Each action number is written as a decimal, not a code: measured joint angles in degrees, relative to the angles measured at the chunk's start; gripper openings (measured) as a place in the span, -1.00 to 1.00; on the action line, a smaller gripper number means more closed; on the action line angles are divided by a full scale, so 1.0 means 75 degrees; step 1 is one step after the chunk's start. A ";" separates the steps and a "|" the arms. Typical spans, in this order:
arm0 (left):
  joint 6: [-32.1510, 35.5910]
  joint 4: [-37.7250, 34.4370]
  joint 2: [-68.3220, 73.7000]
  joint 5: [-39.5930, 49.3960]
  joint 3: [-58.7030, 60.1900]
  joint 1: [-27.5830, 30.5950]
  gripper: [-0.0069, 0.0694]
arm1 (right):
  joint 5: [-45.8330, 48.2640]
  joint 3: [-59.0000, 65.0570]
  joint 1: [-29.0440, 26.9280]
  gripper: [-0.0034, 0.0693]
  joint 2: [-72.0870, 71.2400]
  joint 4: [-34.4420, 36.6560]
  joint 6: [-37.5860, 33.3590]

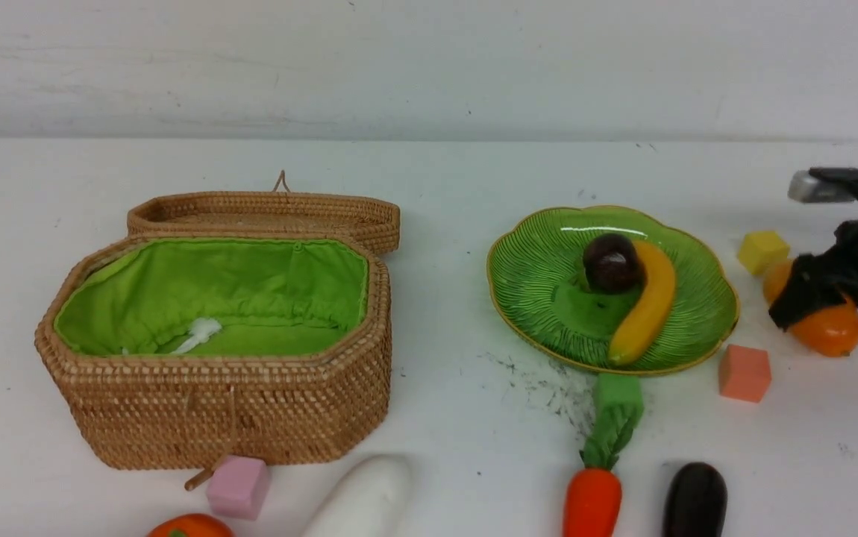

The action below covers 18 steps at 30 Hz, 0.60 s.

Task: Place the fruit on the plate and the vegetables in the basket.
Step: Use the right arm to grab a mango and put it into the right plate

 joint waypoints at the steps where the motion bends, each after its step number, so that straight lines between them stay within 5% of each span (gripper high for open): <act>1: 0.0000 0.0000 0.0000 0.0000 0.0000 0.0000 -0.19 | 0.0185 -0.0200 0.0014 0.75 -0.0307 0.0820 -0.0119; 6: 0.0000 0.0000 0.0000 0.0000 0.0000 0.0000 -0.19 | 0.0377 -0.0869 0.0615 0.75 -0.1074 0.2429 -0.0833; 10: 0.0000 0.0000 0.0000 0.0000 0.0000 0.0000 -0.19 | 0.0477 -0.1064 0.1812 0.75 -0.1262 0.3261 -0.1315; 18: 0.0000 0.0000 0.0000 0.0000 0.0000 0.0000 -0.19 | -0.0766 -0.1042 0.3457 0.75 -0.0020 0.0894 0.0016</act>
